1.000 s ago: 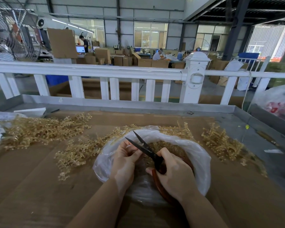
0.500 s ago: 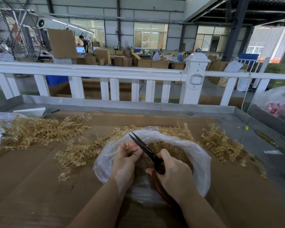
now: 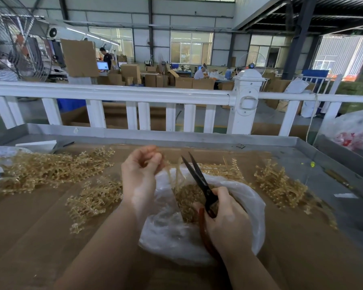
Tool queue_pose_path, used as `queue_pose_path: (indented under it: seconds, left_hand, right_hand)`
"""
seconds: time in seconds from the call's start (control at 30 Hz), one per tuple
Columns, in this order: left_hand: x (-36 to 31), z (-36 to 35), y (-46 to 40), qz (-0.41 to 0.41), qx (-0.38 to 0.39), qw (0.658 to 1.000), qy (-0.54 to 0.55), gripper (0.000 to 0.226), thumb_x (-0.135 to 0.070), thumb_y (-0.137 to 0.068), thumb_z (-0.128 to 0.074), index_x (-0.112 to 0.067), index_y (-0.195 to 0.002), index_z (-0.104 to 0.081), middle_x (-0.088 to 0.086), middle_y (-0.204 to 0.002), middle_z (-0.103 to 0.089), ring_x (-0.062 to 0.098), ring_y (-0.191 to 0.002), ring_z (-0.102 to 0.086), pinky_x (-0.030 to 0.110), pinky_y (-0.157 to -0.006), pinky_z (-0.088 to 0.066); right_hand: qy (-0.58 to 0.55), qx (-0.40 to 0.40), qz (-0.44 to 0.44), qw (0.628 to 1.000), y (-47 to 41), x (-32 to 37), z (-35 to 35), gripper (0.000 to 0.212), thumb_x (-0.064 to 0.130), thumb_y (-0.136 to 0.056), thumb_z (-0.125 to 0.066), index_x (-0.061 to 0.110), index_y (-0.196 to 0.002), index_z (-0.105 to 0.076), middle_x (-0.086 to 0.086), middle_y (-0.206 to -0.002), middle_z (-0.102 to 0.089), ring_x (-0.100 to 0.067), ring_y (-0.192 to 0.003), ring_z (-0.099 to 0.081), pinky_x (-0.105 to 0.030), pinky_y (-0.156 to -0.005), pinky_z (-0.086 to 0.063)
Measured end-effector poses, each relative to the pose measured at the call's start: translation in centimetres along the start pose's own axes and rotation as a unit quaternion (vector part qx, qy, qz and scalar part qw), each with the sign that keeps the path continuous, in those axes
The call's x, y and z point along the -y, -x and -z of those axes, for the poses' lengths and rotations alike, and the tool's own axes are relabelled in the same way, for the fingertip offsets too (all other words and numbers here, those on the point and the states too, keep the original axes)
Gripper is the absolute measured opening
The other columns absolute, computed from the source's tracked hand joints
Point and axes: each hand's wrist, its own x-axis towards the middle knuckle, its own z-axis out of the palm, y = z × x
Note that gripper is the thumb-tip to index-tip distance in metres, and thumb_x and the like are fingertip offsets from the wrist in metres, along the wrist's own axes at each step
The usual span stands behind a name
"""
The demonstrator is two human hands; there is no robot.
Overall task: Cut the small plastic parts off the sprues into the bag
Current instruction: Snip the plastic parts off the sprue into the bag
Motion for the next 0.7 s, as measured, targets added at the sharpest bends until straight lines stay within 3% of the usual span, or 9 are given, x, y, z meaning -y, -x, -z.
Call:
queue_pose_path:
  seconds: [0.07, 0.17, 0.33, 0.47, 0.53, 0.6, 0.7]
  left_hand:
    - [-1.1, -0.7, -0.8, -0.019, -0.010, 1.000, 0.008, 0.019, 0.003, -0.089, -0.056, -0.015, -0.092, -0.063, 0.002, -0.083, -0.065, 0.010, -0.078, -0.067, 0.020, -0.075, -0.056]
    - [-1.6, -2.2, -1.8, 0.016, -0.017, 0.997, 0.070, 0.018, 0.006, -0.091, -0.053, -0.011, -0.092, -0.060, 0.004, -0.084, -0.062, 0.012, -0.081, -0.067, 0.024, -0.077, -0.058]
    - [0.3, -4.7, -2.5, 0.174, -0.064, 0.963, 0.198, 0.017, 0.009, -0.092, -0.050, -0.007, -0.089, -0.056, 0.011, -0.093, -0.060, 0.022, -0.093, -0.062, 0.035, -0.093, -0.053]
    - [3.0, -6.2, -2.2, 0.278, -0.087, 0.936, 0.199, 0.016, 0.012, -0.091, -0.050, -0.003, -0.088, -0.054, 0.018, -0.105, -0.059, 0.026, -0.101, -0.060, 0.038, -0.100, -0.048]
    - [4.1, -6.2, -2.3, 0.305, -0.076, 0.935, 0.164, 0.014, 0.012, -0.092, -0.048, -0.001, -0.091, -0.055, 0.019, -0.109, -0.057, 0.025, -0.095, -0.060, 0.036, -0.099, -0.048]
    - [5.0, -5.8, -2.6, 0.308, -0.053, 0.943, 0.116, 0.021, 0.011, -0.093, -0.046, 0.004, -0.108, -0.058, 0.019, -0.104, -0.057, 0.021, -0.085, -0.059, 0.033, -0.092, -0.050]
    - [5.6, -5.2, -3.0, 0.298, -0.030, 0.950, 0.087, 0.037, 0.013, -0.094, -0.041, 0.007, -0.131, -0.047, 0.013, -0.096, -0.055, 0.017, -0.079, -0.055, 0.030, -0.077, -0.052]
  right_hand:
    - [-0.018, -0.021, -0.020, 0.999, -0.1, 0.0, 0.1, 0.028, 0.036, -0.078, -0.074, 0.020, -0.089, -0.055, 0.011, -0.067, -0.057, -0.007, -0.059, -0.054, -0.008, -0.050, -0.030]
    - [-0.018, -0.041, -0.017, 0.999, -0.2, 0.0, -0.1, 0.028, 0.039, -0.078, -0.074, 0.022, -0.087, -0.054, 0.012, -0.065, -0.055, -0.003, -0.057, -0.048, -0.003, -0.050, -0.023]
    - [-0.023, -0.078, -0.015, 0.997, -0.3, -0.1, -0.1, 0.028, 0.044, -0.079, -0.070, 0.022, -0.089, -0.055, 0.013, -0.067, -0.056, -0.003, -0.060, -0.052, -0.006, -0.051, -0.024]
    - [-0.021, -0.087, 0.004, 0.996, -0.2, -0.3, -0.3, 0.030, 0.037, -0.076, -0.078, 0.021, -0.090, -0.057, 0.013, -0.070, -0.057, -0.001, -0.063, -0.052, -0.007, -0.060, -0.031]
    - [-0.017, -0.080, 0.003, 0.997, -0.3, -0.3, -0.3, 0.029, 0.038, -0.077, -0.077, 0.021, -0.090, -0.057, 0.014, -0.070, -0.057, -0.001, -0.062, -0.052, -0.007, -0.058, -0.031]
    - [-0.009, -0.069, 0.000, 0.998, -0.3, -0.3, -0.3, 0.028, 0.038, -0.078, -0.075, 0.023, -0.090, -0.055, 0.014, -0.069, -0.057, -0.001, -0.061, -0.052, -0.005, -0.055, -0.027]
    - [-0.001, -0.050, -0.009, 0.999, -0.4, -0.3, -0.4, 0.029, 0.036, -0.078, -0.076, 0.021, -0.090, -0.055, 0.011, -0.068, -0.058, -0.006, -0.060, -0.055, -0.007, -0.052, -0.027]
